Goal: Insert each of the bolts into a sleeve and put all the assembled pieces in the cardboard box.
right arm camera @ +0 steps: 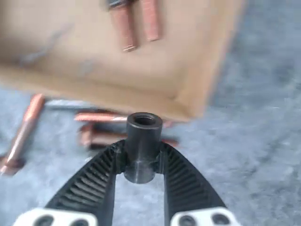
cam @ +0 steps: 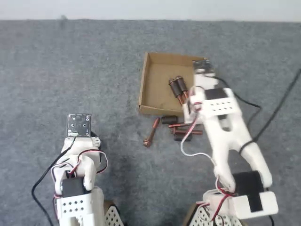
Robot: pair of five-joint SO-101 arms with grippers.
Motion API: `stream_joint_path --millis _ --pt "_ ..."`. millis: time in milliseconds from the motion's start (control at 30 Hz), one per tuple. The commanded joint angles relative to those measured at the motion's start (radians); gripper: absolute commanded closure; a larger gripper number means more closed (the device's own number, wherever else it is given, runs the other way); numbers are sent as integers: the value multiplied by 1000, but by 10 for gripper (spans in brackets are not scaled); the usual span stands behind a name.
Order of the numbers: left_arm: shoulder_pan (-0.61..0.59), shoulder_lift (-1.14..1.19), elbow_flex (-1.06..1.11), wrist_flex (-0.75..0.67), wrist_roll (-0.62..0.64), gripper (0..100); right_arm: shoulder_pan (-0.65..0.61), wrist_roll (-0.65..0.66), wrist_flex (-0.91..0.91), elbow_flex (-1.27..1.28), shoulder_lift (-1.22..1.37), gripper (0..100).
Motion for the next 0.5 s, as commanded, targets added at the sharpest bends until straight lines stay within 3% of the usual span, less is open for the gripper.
stream_joint_path --millis 0,267,467 --pt "3 -11 -8 -5 -9 988 68 9 -51 8 -64 991" --pt "9 -14 -8 -5 -3 988 255 -37 -79 48 -61 991" --pt "87 -11 -8 -3 0 988 355 -31 -171 138 -62 991"
